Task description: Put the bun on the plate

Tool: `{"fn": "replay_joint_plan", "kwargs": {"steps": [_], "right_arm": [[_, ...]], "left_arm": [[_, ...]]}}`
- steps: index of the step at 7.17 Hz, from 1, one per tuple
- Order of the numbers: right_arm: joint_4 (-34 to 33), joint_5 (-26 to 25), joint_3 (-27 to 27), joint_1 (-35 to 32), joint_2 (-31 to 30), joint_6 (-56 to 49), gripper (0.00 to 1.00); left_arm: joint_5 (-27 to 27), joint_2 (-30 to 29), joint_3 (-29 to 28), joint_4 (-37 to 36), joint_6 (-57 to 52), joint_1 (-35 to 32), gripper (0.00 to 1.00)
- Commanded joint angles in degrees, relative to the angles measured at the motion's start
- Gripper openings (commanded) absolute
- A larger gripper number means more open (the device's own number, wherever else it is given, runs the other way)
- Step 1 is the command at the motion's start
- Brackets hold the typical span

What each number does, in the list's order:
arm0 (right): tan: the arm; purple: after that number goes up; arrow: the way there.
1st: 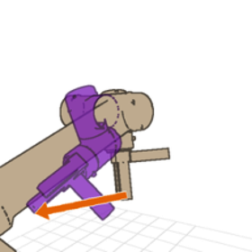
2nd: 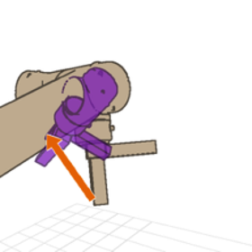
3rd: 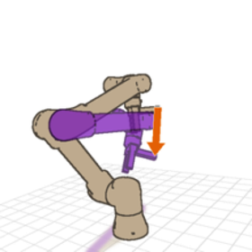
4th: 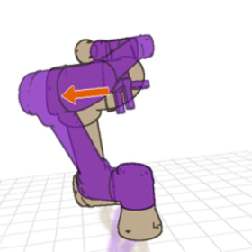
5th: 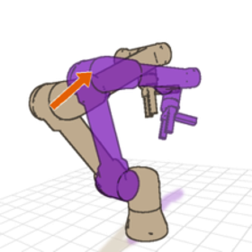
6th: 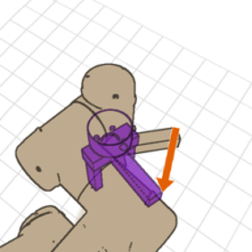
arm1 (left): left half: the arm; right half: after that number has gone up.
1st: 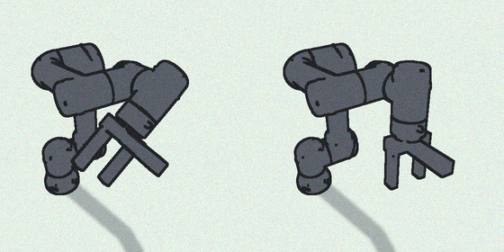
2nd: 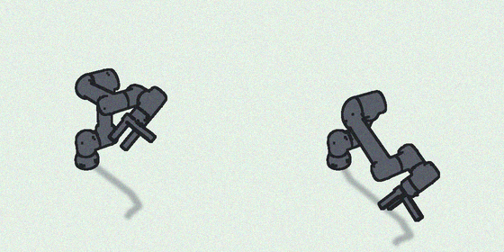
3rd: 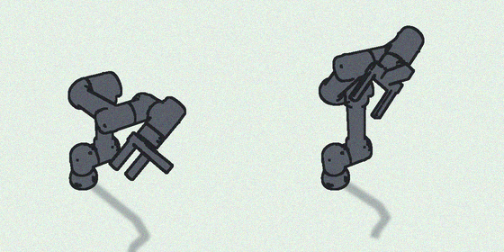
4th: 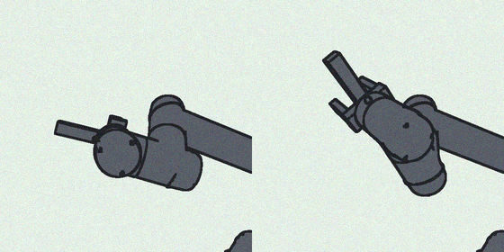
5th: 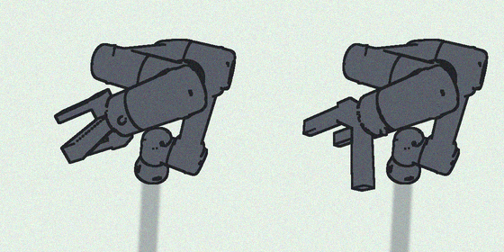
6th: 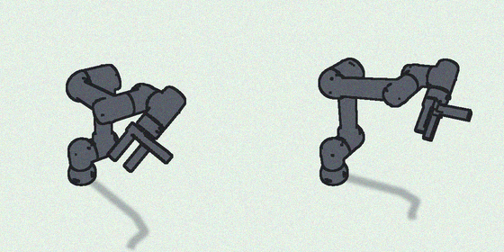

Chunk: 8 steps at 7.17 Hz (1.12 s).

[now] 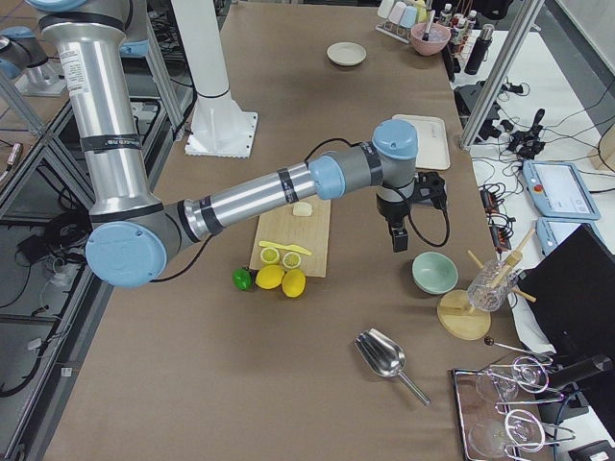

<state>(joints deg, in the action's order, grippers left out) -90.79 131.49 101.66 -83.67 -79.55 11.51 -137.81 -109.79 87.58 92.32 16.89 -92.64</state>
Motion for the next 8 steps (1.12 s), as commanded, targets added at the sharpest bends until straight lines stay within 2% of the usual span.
{"fn": "replay_joint_plan", "kwargs": {"steps": [1, 3, 6, 8], "right_arm": [[0.0, 0.2, 0.5, -0.1, 0.0, 0.1, 1.0], [0.0, 0.3, 0.5, 0.0, 0.1, 0.1, 1.0], [0.0, 0.3, 0.3, 0.1, 0.1, 0.1, 1.0], [0.0, 0.3, 0.6, 0.1, 0.1, 0.0, 1.0]], "left_arm": [[0.0, 0.3, 0.1, -0.2, 0.3, 0.0, 0.98], [0.0, 0.4, 2.5, 0.6, 0.1, -0.1, 0.98], [0.3, 1.1, 2.6, 0.2, 0.3, -0.4, 0.98], [-0.2, 3.2, 2.7, 0.9, -3.3, -0.4, 0.98]]}}
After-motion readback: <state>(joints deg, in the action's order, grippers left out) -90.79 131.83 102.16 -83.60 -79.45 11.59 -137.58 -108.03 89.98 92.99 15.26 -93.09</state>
